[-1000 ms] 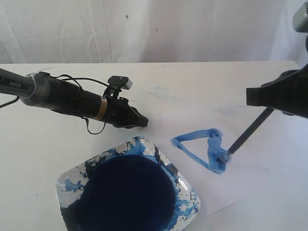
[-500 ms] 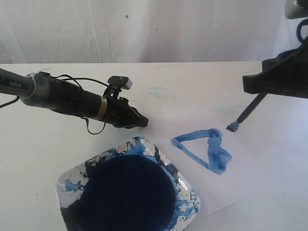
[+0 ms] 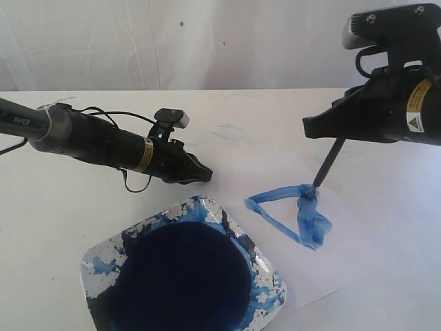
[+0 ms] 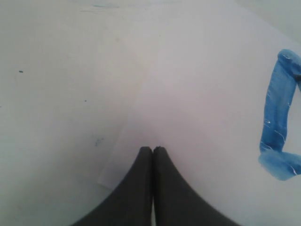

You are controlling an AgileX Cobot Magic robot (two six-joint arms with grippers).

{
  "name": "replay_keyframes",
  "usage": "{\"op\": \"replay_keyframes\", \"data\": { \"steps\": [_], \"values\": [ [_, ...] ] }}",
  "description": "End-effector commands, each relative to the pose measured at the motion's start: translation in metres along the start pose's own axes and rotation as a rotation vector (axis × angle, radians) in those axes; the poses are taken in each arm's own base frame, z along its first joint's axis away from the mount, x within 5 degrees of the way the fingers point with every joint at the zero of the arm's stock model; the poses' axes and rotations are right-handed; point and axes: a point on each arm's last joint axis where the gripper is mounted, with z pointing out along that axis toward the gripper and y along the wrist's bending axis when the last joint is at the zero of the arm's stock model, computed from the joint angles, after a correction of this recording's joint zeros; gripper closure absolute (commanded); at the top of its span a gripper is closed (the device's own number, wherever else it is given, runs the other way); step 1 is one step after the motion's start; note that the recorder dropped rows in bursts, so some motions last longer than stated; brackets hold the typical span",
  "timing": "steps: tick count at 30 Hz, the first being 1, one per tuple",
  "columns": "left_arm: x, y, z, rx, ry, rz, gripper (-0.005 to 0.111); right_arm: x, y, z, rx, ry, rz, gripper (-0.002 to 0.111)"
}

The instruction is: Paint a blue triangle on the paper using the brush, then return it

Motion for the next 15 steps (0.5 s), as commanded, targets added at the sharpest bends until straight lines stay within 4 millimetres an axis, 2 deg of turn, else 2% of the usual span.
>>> {"op": "replay_keyframes", "data": {
  "steps": [1, 5, 15],
  "values": [
    [-0.002, -0.002, 0.000, -0.012, 0.003, 0.021, 0.107, -0.001, -0.002, 0.002, 0.003, 0.009, 0.046, 0.108],
    [-0.002, -0.002, 0.000, -0.012, 0.003, 0.021, 0.107, 0.002, -0.003, -0.001, 0.014, 0.047, 0.090, 0.108],
    [-0.002, -0.002, 0.000, -0.012, 0.003, 0.021, 0.107, 0.002, -0.007, -0.022, 0.029, 0.068, 0.117, 0.108]
  ]
}}
